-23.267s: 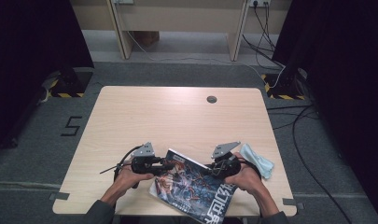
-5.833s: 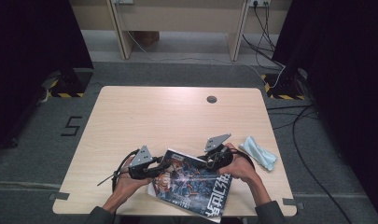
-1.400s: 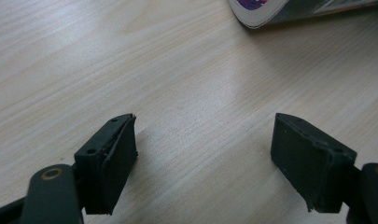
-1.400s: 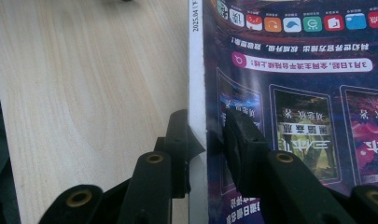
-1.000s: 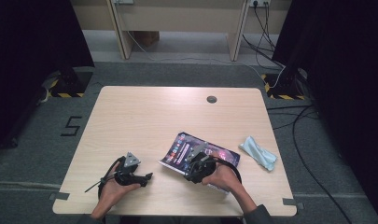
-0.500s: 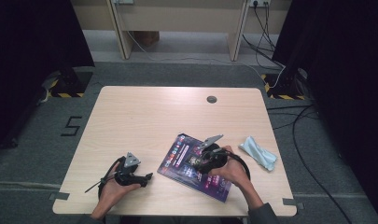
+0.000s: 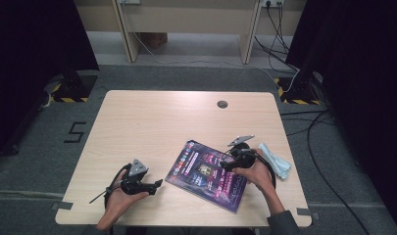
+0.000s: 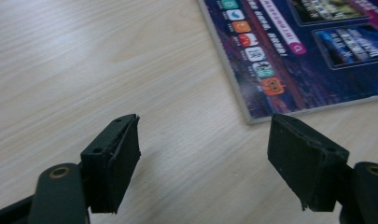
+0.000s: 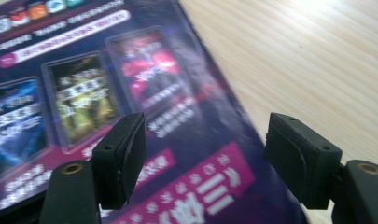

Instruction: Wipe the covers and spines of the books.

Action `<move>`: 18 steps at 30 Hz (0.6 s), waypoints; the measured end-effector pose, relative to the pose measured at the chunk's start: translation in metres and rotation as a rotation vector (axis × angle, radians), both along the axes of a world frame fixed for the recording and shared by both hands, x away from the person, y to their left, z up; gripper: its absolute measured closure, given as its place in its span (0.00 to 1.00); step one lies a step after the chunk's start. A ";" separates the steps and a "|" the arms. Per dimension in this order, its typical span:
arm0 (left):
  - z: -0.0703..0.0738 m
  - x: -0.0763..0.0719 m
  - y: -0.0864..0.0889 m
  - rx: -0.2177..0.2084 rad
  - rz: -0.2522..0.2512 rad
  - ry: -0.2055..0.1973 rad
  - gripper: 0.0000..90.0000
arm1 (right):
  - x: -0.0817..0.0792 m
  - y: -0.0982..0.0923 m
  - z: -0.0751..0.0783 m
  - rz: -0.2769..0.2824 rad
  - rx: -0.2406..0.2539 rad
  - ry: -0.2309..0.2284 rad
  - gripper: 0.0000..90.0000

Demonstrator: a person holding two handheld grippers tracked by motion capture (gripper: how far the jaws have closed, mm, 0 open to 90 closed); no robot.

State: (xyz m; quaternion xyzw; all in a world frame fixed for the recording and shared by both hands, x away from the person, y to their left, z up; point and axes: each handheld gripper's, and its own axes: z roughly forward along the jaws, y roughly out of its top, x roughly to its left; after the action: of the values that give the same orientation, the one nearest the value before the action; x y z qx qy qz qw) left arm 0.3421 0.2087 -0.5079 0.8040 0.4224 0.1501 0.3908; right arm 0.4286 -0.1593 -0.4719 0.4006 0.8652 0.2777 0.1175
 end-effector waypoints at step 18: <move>-0.003 -0.015 -0.030 -0.079 -0.127 0.096 0.30 | 0.005 -0.010 -0.015 -0.040 -0.014 0.049 0.31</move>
State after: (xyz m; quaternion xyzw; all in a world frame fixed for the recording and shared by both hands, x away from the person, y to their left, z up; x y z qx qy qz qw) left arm 0.3270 0.1784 -0.5105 0.8193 0.3944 0.0696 0.4103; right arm 0.4334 -0.1691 -0.4873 0.4238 0.8614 0.2596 0.1047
